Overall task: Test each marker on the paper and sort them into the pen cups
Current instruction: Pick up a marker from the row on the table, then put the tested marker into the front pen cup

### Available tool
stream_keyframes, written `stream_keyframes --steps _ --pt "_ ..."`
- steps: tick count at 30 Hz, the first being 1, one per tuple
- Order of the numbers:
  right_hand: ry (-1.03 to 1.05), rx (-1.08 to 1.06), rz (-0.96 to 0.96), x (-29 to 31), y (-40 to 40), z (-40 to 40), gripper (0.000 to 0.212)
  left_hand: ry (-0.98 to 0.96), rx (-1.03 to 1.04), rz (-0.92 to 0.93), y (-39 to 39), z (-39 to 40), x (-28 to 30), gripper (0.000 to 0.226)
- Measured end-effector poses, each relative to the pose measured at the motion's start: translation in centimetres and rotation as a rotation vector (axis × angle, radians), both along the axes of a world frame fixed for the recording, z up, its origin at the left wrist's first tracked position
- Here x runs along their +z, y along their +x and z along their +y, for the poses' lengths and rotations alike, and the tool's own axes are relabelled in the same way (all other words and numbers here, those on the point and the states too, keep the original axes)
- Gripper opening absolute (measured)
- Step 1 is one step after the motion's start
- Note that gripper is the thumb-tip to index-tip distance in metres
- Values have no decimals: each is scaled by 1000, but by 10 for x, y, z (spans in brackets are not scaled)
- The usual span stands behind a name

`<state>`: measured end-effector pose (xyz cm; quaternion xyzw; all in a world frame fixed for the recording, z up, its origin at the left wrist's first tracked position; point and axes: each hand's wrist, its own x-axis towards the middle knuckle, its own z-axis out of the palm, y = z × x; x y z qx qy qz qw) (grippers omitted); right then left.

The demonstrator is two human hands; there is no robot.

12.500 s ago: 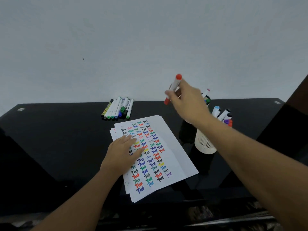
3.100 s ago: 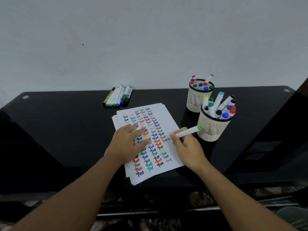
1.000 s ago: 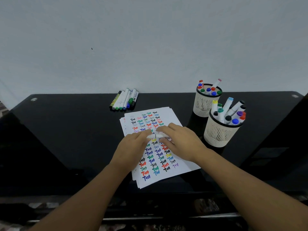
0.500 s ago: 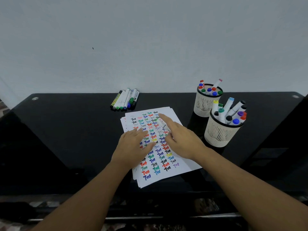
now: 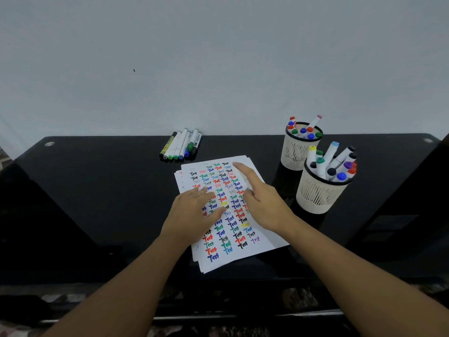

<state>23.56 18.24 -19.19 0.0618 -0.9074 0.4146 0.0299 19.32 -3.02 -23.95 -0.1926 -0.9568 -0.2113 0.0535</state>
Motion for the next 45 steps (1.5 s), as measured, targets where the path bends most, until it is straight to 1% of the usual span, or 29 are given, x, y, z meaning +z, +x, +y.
stream_keyframes --steps 3,5,7,8,9,11,14,15,16,18,20,22,25,29,32,38,42,45 --pt "-60 -25 -14 8 0 -1 43 -7 -1 7 0 0 0 70" --pt "-135 -61 -28 16 -1 -1 37 -11 -2 2 0 1 1 71" --pt "-274 -42 -68 25 -3 2 38 -11 -3 -4 0 0 2 70" --pt "-315 -35 -82 30 -5 3 40 -12 -4 -4 0 0 2 70" --pt "-310 -41 -76 34 -7 5 42 -13 -4 -5 0 0 2 70" --pt "-265 -75 -11 42 -12 7 37 -11 -4 -9 1 0 3 69" --pt "-233 -130 81 57 -21 10 10 -8 -5 -15 1 0 3 68" --pt "-211 -149 103 63 -23 11 11 -12 -3 -20 1 -1 3 69" --pt "-166 -167 126 70 -25 11 17 -17 0 -24 1 -1 3 69" --pt "-11 -212 190 86 -30 13 30 -22 0 -25 1 -1 2 68" --pt "98 -272 261 103 -37 16 37 -21 -2 -25 0 -1 2 68" --pt "169 -337 316 119 -50 26 37 -20 -2 -21 -1 0 2 68" --pt "221 -430 353 138 -70 51 26 -25 -3 -21 -2 -1 1 69" --pt "202 -493 356 149 -82 90 21 -25 -6 -26 -3 -2 0 70" --pt "224 -547 303 142 -89 112 22 -17 -9 -31 -4 -2 -1 71" --pt "299 -556 185 126 -97 129 27 -19 -4 -22 -2 -2 1 71" --pt "290 -548 104 119 -103 133 32 -10 -9 -23 -3 -2 1 71" --pt "304 -547 134 118 -106 136 20 0 -6 -21 -2 -2 2 83"
